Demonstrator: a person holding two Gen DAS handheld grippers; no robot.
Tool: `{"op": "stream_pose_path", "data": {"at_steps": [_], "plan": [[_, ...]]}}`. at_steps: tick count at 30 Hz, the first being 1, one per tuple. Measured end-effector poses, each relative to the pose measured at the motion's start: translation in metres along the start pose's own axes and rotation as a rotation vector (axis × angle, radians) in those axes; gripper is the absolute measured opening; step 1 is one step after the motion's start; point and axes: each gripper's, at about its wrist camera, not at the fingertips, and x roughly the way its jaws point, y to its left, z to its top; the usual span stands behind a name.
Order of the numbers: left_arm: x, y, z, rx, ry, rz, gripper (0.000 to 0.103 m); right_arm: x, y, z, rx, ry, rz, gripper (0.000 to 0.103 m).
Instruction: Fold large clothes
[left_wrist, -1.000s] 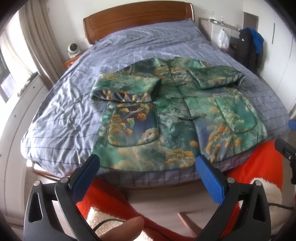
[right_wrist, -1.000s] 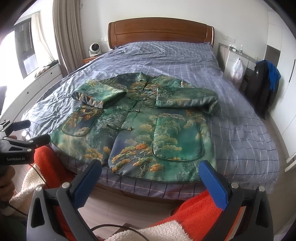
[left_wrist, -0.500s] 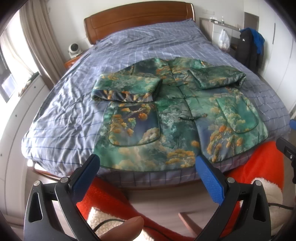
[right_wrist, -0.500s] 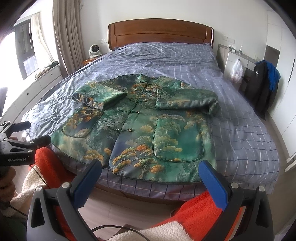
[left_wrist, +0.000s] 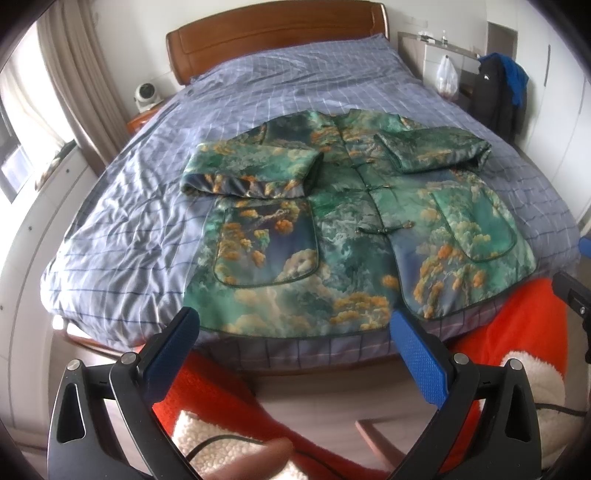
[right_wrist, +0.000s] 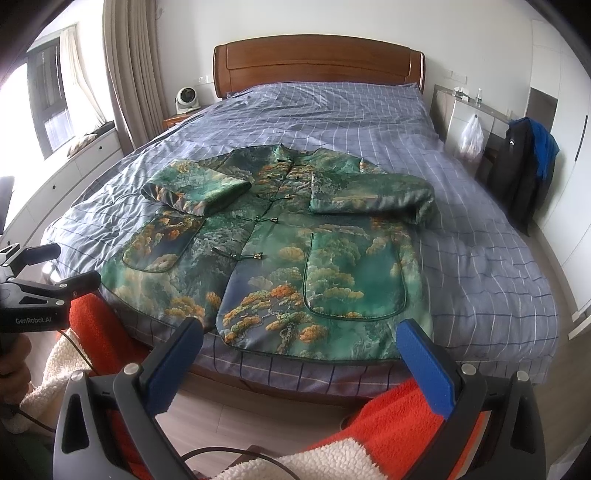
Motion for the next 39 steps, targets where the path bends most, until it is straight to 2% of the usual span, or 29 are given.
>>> {"op": "stream_pose_path", "data": {"at_steps": [6, 7, 15, 16, 21, 24, 26, 29, 32, 33, 35, 36, 37, 39], "plan": [[0.002, 0.003, -0.002, -0.003, 0.014, 0.002, 0.103, 0.002, 0.001, -0.001, -0.001, 0.005, 0.002, 0.103], [0.008, -0.001, -0.001, -0.038, 0.062, -0.053, 0.103, 0.003, 0.001, -0.002, -0.002, 0.007, 0.003, 0.103], [0.009, 0.002, 0.001, -0.036, 0.036, -0.03, 0.103, 0.007, 0.005, 0.004, -0.022, 0.006, 0.024, 0.103], [0.012, 0.004, 0.002, -0.033, 0.008, -0.016, 0.103, 0.007, 0.004, 0.007, -0.035, -0.001, 0.027, 0.103], [0.016, 0.008, 0.001, -0.055, 0.023, -0.026, 0.103, 0.019, -0.008, 0.046, -0.203, -0.075, 0.013, 0.103], [0.017, 0.009, 0.0, -0.068, 0.032, -0.024, 0.103, 0.059, -0.02, 0.083, -0.325, -0.077, -0.043, 0.103], [0.018, 0.01, -0.001, -0.077, 0.043, -0.017, 0.103, 0.107, -0.027, 0.11, -0.381, -0.036, -0.082, 0.103], [0.018, 0.013, -0.003, -0.089, 0.055, 0.0, 0.103, 0.195, -0.022, 0.142, -0.488, 0.081, -0.102, 0.101], [0.018, 0.02, -0.006, -0.105, 0.065, 0.029, 0.103, 0.287, 0.0, 0.141, -0.75, 0.2, -0.202, 0.097], [0.019, 0.022, -0.007, -0.107, 0.065, 0.041, 0.103, 0.309, 0.003, 0.137, -0.818, 0.222, -0.242, 0.091], [0.022, 0.029, -0.01, -0.121, 0.081, 0.062, 0.103, 0.339, 0.002, 0.135, -0.848, 0.239, -0.271, 0.067], [0.024, 0.032, -0.011, -0.127, 0.094, 0.07, 0.103, 0.341, -0.004, 0.142, -0.785, 0.243, -0.244, 0.035], [0.027, 0.036, -0.012, -0.135, 0.101, 0.075, 0.103, 0.338, -0.013, 0.15, -0.702, 0.227, -0.226, 0.01], [0.034, 0.04, -0.013, -0.145, 0.123, 0.085, 0.103, 0.308, -0.048, 0.173, -0.473, 0.122, -0.194, 0.009]]}}
